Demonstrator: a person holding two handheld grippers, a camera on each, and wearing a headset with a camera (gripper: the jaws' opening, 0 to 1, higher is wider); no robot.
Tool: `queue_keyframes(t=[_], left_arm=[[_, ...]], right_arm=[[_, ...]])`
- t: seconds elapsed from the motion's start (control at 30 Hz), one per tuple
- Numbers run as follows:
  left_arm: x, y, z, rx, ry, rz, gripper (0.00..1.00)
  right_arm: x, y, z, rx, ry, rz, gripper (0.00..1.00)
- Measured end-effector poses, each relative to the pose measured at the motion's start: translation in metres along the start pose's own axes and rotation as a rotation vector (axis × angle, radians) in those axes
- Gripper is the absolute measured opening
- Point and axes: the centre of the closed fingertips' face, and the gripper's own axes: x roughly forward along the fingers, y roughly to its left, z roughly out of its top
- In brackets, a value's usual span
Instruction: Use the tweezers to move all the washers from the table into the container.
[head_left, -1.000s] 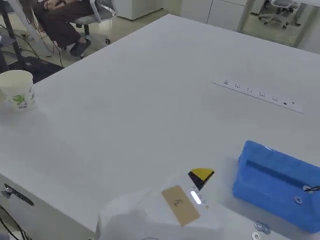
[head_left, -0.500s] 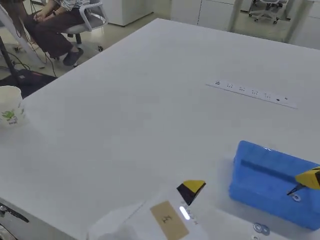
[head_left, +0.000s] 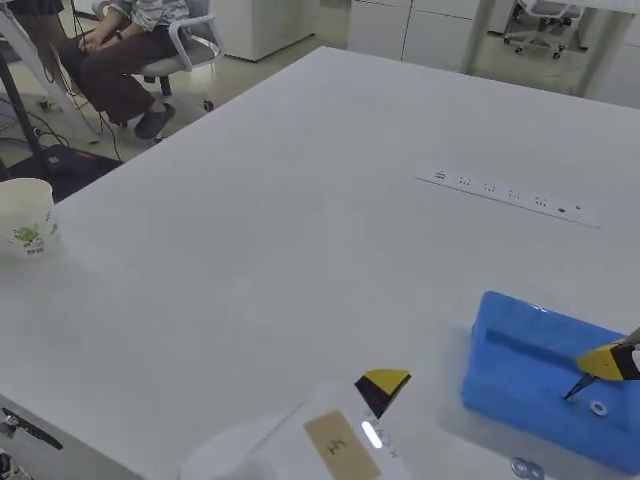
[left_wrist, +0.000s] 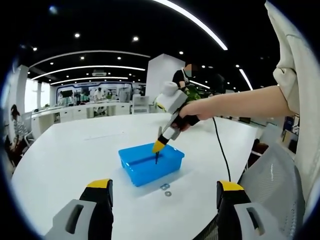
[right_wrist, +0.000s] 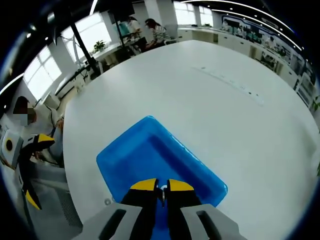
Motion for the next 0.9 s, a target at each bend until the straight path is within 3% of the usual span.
queue_keyframes(t=[0.43, 0.9], left_arm=[[0.001, -0.002, -0.002, 0.01, 0.014, -0.008, 0.86], [0.0, 0.0, -0.003, 0.008, 0.016, -0.008, 0.86]], right_arm=[[-0.004, 0.002, -0.003, -0.035, 0.008, -0.014, 0.03], [-0.038, 0.024, 0.009, -0.054, -0.067, -0.007, 0.03]])
